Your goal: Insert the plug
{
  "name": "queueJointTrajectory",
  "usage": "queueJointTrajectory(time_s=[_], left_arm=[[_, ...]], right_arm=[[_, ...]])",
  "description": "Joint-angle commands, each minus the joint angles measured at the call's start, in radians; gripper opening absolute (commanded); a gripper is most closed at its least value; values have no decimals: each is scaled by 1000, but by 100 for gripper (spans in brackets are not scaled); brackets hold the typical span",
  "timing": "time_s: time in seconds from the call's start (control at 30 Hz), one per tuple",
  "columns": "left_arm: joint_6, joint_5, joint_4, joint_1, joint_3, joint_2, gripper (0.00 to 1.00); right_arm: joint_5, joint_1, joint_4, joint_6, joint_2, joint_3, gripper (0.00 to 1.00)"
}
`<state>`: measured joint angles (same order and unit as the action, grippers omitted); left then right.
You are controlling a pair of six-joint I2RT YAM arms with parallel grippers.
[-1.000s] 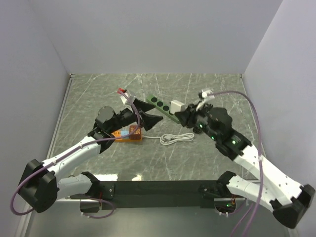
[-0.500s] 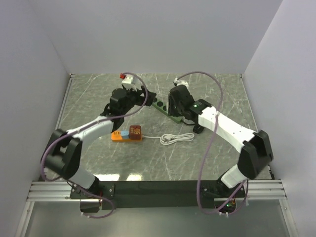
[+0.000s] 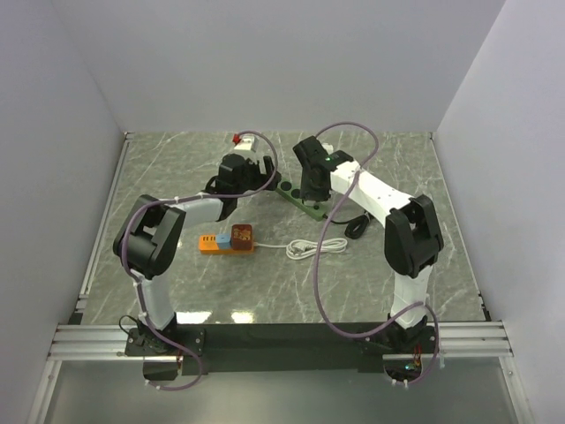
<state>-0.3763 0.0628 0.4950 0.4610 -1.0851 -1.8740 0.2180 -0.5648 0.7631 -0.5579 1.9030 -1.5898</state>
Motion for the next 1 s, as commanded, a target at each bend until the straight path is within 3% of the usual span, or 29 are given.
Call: queueJointTrajectory(time_s=[0.0,0.17,0.4,0.5,0.73,0.97], left_arm=[[25,-23,16,-2,-42,-16,89],[14,-9,17,-2,-30,-16,89],[28,-12,8,-4,-9,33,89],[31,-17,5,-4,4,50,89],[30,-12,-4,-5,13,58,89],[31,-11,-19,-7,-1,39,89]], right_arm=[[32,5,65,-80,17,-110,0],[24,-10,6,-138,24,-93,0],[282,-32,136,-284,25,-79,0],[314,-37,159,-364,13,-58,0],[296,-61,238,-480,59,-157,0],[167,-79,120,-568,34,-163,0]])
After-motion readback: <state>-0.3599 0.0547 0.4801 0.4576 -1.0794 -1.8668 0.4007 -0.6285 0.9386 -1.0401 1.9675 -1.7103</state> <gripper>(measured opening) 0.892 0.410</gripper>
